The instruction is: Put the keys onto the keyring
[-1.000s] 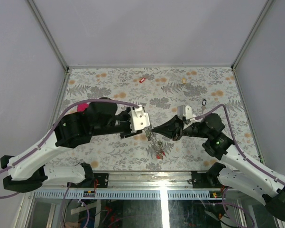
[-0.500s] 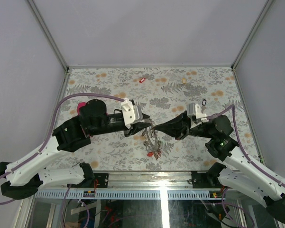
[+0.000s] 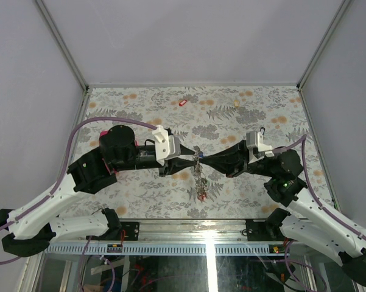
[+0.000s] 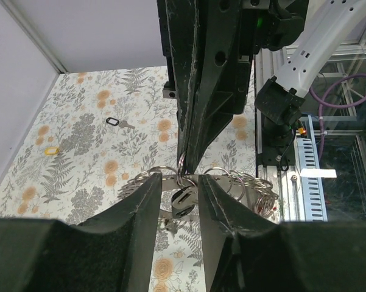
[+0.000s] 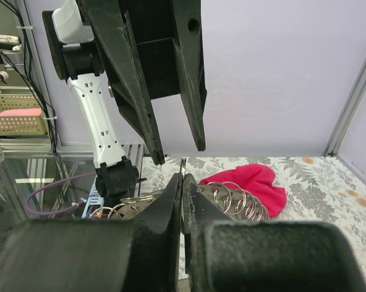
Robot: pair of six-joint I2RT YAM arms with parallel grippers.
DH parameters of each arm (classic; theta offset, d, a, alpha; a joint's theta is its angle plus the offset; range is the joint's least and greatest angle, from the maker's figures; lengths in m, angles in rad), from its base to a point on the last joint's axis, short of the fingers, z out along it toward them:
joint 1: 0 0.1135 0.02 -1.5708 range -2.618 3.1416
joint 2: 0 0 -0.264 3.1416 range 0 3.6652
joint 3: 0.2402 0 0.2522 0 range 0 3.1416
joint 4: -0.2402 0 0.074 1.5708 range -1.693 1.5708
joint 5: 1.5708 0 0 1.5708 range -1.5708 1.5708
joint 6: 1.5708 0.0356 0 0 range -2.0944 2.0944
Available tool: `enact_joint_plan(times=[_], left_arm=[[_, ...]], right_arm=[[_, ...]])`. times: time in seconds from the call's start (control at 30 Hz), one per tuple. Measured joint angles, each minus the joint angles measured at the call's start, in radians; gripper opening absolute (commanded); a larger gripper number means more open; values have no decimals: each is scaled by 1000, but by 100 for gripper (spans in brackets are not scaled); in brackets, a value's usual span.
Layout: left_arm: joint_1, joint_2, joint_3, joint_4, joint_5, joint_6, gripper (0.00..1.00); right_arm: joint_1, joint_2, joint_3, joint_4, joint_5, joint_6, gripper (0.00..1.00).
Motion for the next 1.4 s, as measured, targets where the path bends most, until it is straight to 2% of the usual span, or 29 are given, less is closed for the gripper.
enact_joint_plan(times=[0.33,0.73,0.97,1.07,1.13,1.17,1.27,1.4], left_arm=[[6,5,-4,1,41,-5,31],[7,22,-6,53,68,-20,20],[7,38,-6,66,82,-27,19],[8,50,-6,66,89,-27,13],[9,54,-4,63,98,-27,2],[10,58,2,60,104,-27,0],[12,68,16,49,114,-28,0],[17,80,21,44,133,-24,0]], right_arm=[[0,-10,0,46,15,27,0],[0,-10,0,49,13,38,0],[0,-10,0,48,5,38,0],[0,-12,0,39,-2,37,0],[-2,-15,0,32,-2,37,0],[-2,-19,0,25,-2,35,1],[-7,-36,0,8,1,29,9],[-8,-65,0,-50,21,-11,30]])
